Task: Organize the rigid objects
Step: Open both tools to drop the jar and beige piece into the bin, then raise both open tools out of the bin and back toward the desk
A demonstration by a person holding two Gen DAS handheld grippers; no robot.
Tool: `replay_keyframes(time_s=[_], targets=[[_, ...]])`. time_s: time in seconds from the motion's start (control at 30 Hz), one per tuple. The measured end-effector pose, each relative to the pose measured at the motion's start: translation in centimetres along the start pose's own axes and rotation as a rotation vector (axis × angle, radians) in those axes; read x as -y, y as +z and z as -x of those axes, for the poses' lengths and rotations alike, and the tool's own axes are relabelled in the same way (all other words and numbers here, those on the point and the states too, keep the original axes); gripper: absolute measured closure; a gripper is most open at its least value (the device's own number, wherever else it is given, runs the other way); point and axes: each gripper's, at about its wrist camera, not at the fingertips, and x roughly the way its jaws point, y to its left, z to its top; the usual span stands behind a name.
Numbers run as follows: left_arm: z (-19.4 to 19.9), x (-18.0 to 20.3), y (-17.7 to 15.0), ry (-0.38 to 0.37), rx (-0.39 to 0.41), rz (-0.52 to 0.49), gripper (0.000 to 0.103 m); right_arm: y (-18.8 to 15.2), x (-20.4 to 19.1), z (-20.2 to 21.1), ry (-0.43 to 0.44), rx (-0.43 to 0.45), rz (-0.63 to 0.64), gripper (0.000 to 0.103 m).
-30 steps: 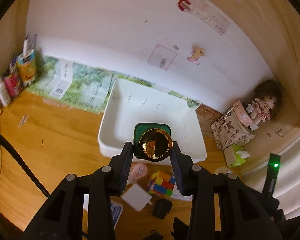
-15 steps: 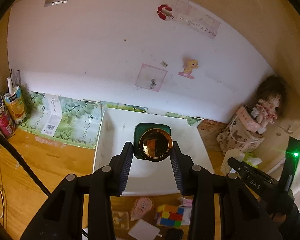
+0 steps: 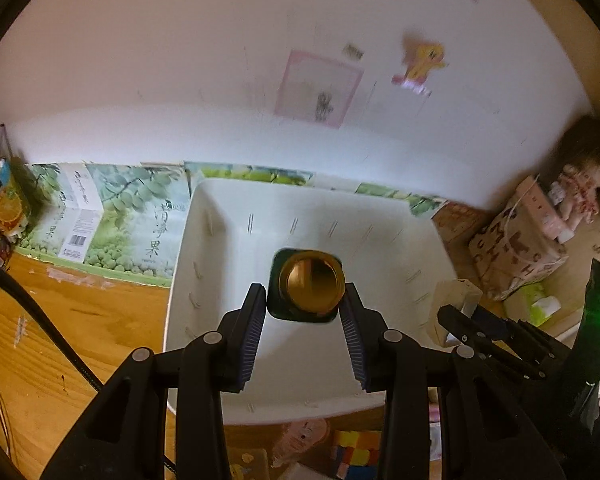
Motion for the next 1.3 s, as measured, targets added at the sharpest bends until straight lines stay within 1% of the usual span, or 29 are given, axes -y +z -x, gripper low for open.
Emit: replay_keyframes(time_s=[0.13, 0.27, 0.4, 0.43, 0.47, 0.5, 0.53, 0.57, 0.6, 0.67, 0.77, 0.8, 0.87, 0.9, 1.03, 1.1, 1.3], targets=[[-1.9, -0.3, 0.1, -0.01, -0.032, 0.01, 0.062, 0.1, -0.6, -2.2, -0.004, -0.064, 0.033, 0.074], [-3.1, -0.1, 0.1, -0.018, -0.057, -0.001, 0.062, -0.2, -0.5, -3.5, -0.011, -0.11, 0.024, 0.074], [-3.2, -0.1, 0.1, -0.022, -0.058, 0.002, 0.059, -0.4, -0.2, -3.9, -0.022, -0.13, 0.006, 0.073], [-3.0, -0.1, 0.1, -0.018, -0.055, 0.004, 0.054, -0.4, -0.1, -4.0, -0.025, -0.135, 0.003, 0.071], [-2.9, -0.2, 0.1, -0.013, -0.051, 0.006, 0.049, -0.4, 0.0, -4.0, -0.026, -0.135, 0.001, 0.063], [-2.6, -0.2, 0.1, -0.008, -0.043, 0.009, 0.046, -0.4, 0.0, -3.9, -0.026, -0.132, 0.001, 0.051], [-2.2, -0.3, 0.1, -0.003, -0.033, 0.011, 0.042, -0.3, -0.1, -3.7, -0.025, -0.127, 0.002, 0.046], [-1.9, -0.4, 0.2, 0.001, -0.026, 0.013, 0.041, -0.3, -0.1, -3.5, -0.024, -0.119, 0.001, 0.042], [-1.4, -0.4, 0.2, 0.007, -0.016, 0.015, 0.04, -0.2, -0.1, -3.1, -0.024, -0.11, 0.001, 0.042], [-0.4, -0.4, 0.3, 0.013, 0.002, 0.019, 0.033, -0.1, -0.2, -2.6, -0.021, -0.104, 0.004, 0.042], [1.9, -0.3, 0.2, 0.012, 0.046, 0.018, 0.027, 0.0, -0.5, -1.0, -0.014, -0.08, 0.004, 0.041], [2.6, -0.2, 0.1, 0.015, 0.06, 0.017, 0.025, 0.1, -0.6, -0.4, -0.011, -0.066, 0.004, 0.038], [4.4, -0.1, -0.1, 0.023, 0.093, 0.018, 0.025, 0.1, -0.9, 1.2, -0.005, -0.032, 0.004, 0.033], [5.4, -0.1, -0.2, 0.027, 0.111, 0.016, 0.025, 0.1, -1.0, 2.0, -0.001, -0.015, 0.002, 0.032], [9.1, 0.1, -0.8, 0.045, 0.194, 0.013, 0.025, 0.0, -1.6, 5.2, 0.015, 0.044, -0.003, 0.032], [10.9, 0.0, -1.2, 0.052, 0.233, 0.017, 0.025, 0.0, -1.8, 6.6, 0.021, 0.07, -0.009, 0.029], [14.8, -0.3, -2.7, 0.074, 0.308, 0.053, 0.025, -0.5, -2.0, 11.0, 0.035, 0.164, -0.017, 0.028]])
